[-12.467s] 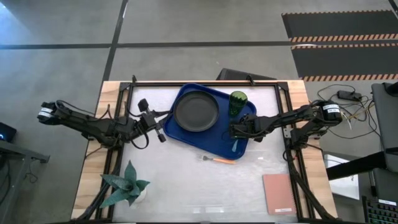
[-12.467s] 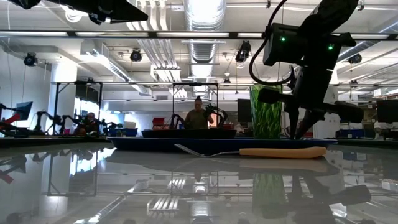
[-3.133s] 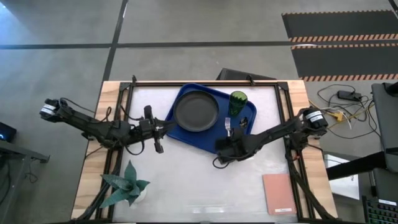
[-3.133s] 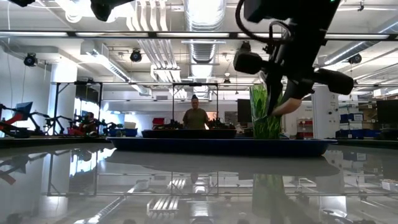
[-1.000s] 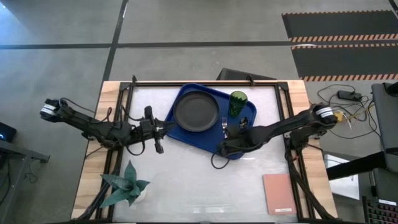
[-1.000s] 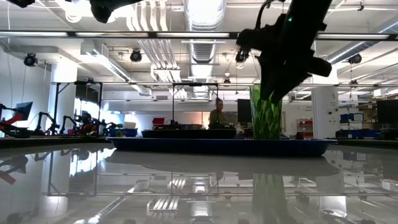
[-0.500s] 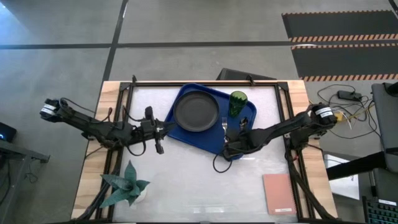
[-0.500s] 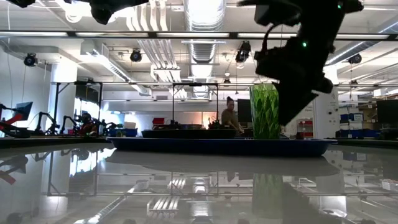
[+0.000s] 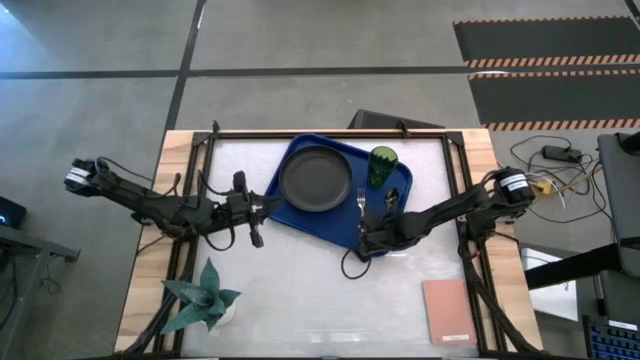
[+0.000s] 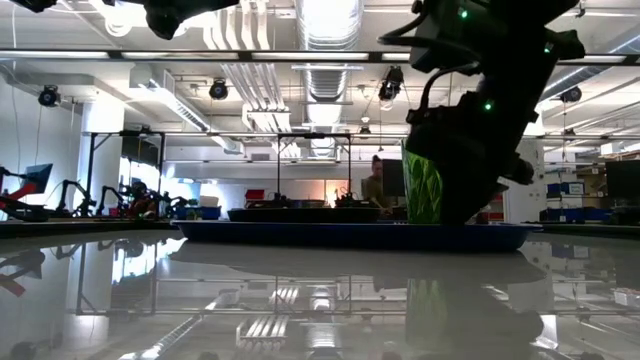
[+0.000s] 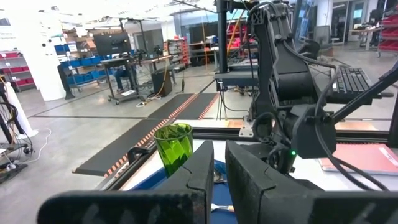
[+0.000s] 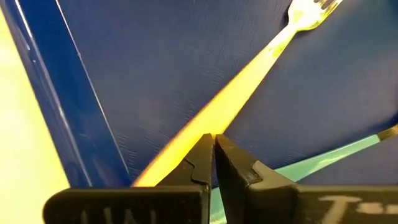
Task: Pick and place plate/cup/fork/spoon on tray
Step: Put the orange fork on the blue tray to the left of the blue spoon
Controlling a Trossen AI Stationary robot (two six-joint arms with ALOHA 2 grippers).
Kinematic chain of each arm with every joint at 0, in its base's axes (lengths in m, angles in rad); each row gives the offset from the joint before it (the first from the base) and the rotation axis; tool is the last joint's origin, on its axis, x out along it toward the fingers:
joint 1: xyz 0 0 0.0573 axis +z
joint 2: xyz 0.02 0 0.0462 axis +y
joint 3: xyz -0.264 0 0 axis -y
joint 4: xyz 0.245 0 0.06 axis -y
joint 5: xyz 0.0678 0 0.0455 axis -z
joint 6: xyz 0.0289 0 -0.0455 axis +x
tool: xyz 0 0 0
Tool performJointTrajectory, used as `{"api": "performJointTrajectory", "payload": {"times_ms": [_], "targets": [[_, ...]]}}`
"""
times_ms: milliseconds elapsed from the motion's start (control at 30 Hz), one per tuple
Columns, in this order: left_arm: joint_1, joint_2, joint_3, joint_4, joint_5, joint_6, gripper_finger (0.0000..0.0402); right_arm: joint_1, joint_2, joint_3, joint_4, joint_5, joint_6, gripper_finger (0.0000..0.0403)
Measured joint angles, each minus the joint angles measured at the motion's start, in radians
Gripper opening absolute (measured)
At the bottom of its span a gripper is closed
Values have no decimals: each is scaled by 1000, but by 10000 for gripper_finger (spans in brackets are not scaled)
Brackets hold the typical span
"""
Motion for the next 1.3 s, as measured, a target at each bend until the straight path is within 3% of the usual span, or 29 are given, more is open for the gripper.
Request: {"api": "performJointTrajectory", "payload": {"times_ms": [233, 500, 767, 967, 1300], "targets": [[0, 0, 0, -2, 0, 0, 24, 2, 29, 9, 21, -3, 21, 8], [0, 0, 0, -2, 0, 0, 24, 0, 62, 12, 303, 28, 15, 8], [0, 0, 0, -3, 0, 0, 24, -70, 38, 81, 131, 65, 0, 8], [0, 0, 0, -3, 0, 0, 24, -132, 44, 80, 135, 69, -81, 8], [0, 0, 0, -14, 0, 0, 24, -140, 97, 76, 140, 123, -131, 8]]}}
